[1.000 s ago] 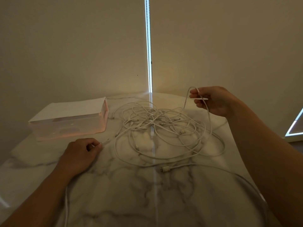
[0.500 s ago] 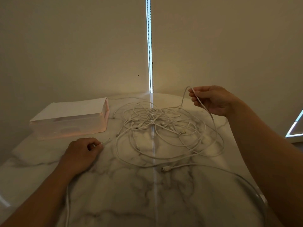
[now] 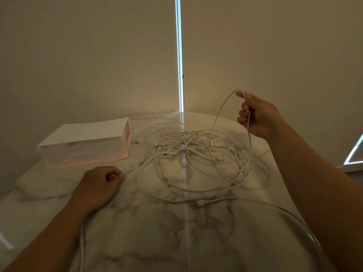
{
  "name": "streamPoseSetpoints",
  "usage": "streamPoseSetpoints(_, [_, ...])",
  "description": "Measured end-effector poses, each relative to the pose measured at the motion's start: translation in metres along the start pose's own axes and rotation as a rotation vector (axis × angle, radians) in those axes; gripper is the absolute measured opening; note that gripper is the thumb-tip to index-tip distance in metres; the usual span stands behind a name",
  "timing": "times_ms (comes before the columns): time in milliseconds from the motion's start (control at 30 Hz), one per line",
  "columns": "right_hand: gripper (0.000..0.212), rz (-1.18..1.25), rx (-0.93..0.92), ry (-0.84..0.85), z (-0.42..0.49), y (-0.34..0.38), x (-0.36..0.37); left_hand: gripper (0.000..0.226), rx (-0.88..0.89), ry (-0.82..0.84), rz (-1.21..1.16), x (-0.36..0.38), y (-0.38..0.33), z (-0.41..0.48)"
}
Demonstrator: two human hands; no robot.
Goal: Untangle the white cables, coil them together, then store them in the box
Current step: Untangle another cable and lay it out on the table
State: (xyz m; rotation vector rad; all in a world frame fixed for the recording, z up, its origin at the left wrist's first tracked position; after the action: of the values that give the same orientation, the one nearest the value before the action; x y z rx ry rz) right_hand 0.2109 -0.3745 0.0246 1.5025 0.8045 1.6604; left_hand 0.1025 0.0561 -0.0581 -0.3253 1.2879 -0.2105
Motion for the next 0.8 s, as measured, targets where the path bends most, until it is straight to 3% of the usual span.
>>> streamPoseSetpoints(133, [0.024,0.022,-0.202,0.09,-0.008,0.026,0.013,0.013,0.004,-0.006,0.004,-0.001,-0.001,0.0])
streamPoseSetpoints(233, [0.025,-0.071,-0.23,0.113,-0.01,0.026,0.02,0.013,0.002,-0.009,-0.005,-0.001,-0.002,-0.001])
streamPoseSetpoints(467, [0.025,0.032,-0.306,0.168,-0.017,0.042,0.037,0.013,0.003,-0.01,-0.003,-0.002,-0.002,-0.001])
streamPoseSetpoints(533, [0.024,0.002,-0.266,0.083,-0.01,0.039,0.029,0.013,-0.004,-0.008,-0.005,-0.003,-0.001,-0.001])
streamPoseSetpoints(667, [0.02,-0.148,-0.135,-0.282,-0.002,0.027,-0.014,0.012,-0.004,-0.003,-0.014,-0.003,-0.001,-0.002])
streamPoseSetpoints(733, [0.02,-0.16,-0.193,-0.33,-0.005,0.032,-0.018,0.012,-0.004,-0.005,-0.016,-0.002,-0.001,-0.002])
streamPoseSetpoints(800, [0.021,-0.138,-0.302,-0.259,-0.01,0.04,-0.006,0.012,-0.006,-0.011,-0.025,-0.003,-0.002,-0.002])
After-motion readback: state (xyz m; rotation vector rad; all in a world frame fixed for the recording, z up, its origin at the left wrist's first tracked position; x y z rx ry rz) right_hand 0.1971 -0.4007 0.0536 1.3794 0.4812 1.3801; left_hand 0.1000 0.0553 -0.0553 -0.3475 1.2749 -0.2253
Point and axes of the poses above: each hand's wrist, its own z-axis towards the middle knuckle, its own x-axis out of the palm, y = z × x, the point moved 10 cm from there along z, towards the middle knuckle, and after that the axes turned 9 degrees about z, right-handed, at the moved point
